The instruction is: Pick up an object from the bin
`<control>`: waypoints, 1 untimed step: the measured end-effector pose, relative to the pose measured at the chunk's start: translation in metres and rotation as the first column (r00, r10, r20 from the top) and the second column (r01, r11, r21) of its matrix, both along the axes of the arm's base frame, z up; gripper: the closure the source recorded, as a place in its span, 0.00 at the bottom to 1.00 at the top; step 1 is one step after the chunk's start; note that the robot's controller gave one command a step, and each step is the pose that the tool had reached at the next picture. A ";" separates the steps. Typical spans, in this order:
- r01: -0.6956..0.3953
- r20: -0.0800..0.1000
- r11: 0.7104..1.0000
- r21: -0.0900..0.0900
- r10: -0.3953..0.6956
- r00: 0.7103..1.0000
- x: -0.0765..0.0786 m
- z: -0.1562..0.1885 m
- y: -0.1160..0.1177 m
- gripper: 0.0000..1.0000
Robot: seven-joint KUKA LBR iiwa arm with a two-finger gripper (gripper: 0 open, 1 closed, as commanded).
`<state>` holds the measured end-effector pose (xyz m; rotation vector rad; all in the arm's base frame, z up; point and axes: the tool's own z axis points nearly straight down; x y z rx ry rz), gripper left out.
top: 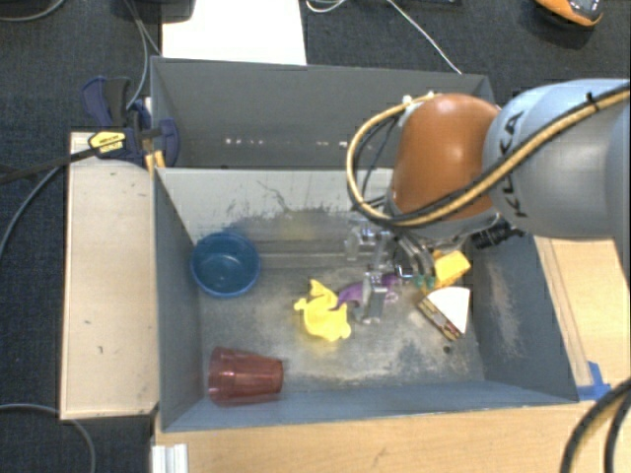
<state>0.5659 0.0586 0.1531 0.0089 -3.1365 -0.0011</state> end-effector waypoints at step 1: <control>0.002 0.008 1.000 0.001 -0.002 1.000 0.002 0.005 0.000 0.00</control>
Offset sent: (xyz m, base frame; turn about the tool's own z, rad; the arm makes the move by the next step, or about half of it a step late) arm 0.0044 -0.0544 -0.0831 -0.2052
